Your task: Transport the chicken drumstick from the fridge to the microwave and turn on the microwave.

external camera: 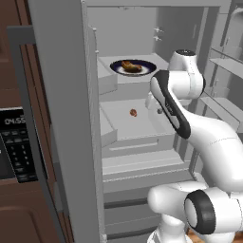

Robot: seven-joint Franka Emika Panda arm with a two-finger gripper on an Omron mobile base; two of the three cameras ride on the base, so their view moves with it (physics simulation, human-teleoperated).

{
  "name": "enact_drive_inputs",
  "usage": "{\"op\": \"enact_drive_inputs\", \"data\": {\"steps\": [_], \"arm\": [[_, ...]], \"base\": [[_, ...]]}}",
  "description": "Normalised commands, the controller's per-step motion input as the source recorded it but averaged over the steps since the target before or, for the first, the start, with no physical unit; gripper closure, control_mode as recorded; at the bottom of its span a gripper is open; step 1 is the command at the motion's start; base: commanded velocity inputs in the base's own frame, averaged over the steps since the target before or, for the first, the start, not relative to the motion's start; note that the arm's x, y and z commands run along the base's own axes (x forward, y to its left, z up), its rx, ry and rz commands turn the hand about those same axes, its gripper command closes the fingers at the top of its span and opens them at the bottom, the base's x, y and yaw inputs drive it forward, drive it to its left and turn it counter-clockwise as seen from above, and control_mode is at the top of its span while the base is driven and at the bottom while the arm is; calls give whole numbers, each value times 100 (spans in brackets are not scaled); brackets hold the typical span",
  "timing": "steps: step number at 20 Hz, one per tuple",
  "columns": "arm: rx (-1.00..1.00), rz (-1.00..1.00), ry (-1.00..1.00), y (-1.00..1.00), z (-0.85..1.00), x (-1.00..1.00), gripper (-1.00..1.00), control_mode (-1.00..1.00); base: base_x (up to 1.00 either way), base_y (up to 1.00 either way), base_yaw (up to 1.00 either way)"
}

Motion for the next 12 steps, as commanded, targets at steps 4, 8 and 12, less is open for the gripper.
{"op": "enact_drive_inputs", "data": {"steps": [4, 8, 12], "arm": [[0, 4, -3, 0, 11, 0, -100, -100], [0, 8, -7, 0, 39, 2, -100, -100], [0, 4, -4, 0, 59, 4, -100, -100]], "base": [[0, 0, 0], [0, 0, 0], [0, 0, 0]]}}
